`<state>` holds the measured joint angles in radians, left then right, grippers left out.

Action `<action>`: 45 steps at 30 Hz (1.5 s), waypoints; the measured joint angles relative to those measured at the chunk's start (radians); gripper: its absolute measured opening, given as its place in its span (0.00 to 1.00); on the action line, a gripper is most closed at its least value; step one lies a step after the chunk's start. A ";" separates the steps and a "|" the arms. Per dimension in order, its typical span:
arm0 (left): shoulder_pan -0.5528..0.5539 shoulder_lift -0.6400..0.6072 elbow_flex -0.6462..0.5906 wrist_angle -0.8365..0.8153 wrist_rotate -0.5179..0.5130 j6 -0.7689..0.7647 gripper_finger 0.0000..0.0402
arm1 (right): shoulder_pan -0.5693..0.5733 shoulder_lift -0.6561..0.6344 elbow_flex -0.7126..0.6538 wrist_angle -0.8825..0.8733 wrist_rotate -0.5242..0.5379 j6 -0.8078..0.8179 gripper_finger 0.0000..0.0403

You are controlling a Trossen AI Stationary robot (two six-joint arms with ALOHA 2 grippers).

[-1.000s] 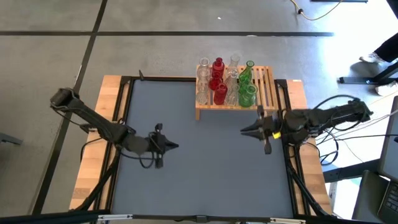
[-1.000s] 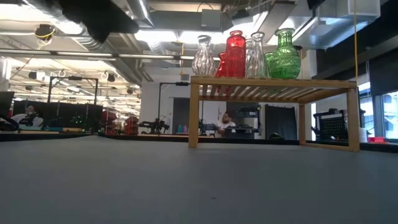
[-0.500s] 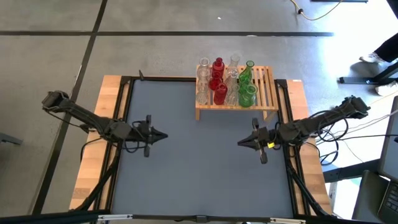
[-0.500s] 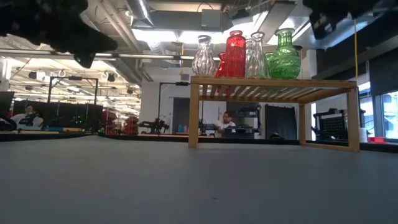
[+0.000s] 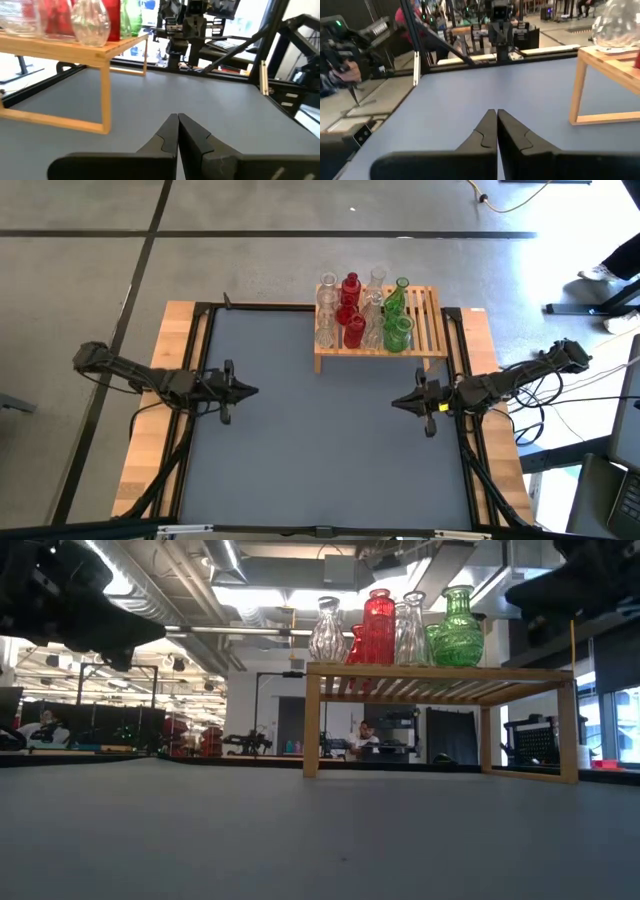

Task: Sort vases onto shelf
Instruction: Return to Home Position

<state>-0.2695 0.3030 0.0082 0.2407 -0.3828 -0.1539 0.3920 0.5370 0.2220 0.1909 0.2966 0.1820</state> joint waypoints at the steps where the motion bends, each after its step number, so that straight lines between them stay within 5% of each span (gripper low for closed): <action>1: 0.013 -0.025 0.002 -0.031 0.008 0.000 0.00 | 0.000 -0.032 -0.018 0.003 0.000 0.000 0.00; 16: 0.151 -0.181 0.001 -0.189 0.094 0.034 0.00 | 0.000 -0.477 -0.213 -0.123 0.051 -0.024 0.00; 26: 0.283 -0.181 0.000 -0.197 0.179 0.017 0.00 | -0.066 -0.462 -0.213 -0.129 0.034 -0.136 0.00; 45: 0.296 -0.181 -0.001 -0.195 0.158 0.005 0.00 | -0.092 -0.447 -0.213 -0.131 0.032 -0.133 0.00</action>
<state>0.0261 0.1219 0.0074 0.0460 -0.2253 -0.1490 0.3004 0.0900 0.0090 0.0597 0.3290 0.0490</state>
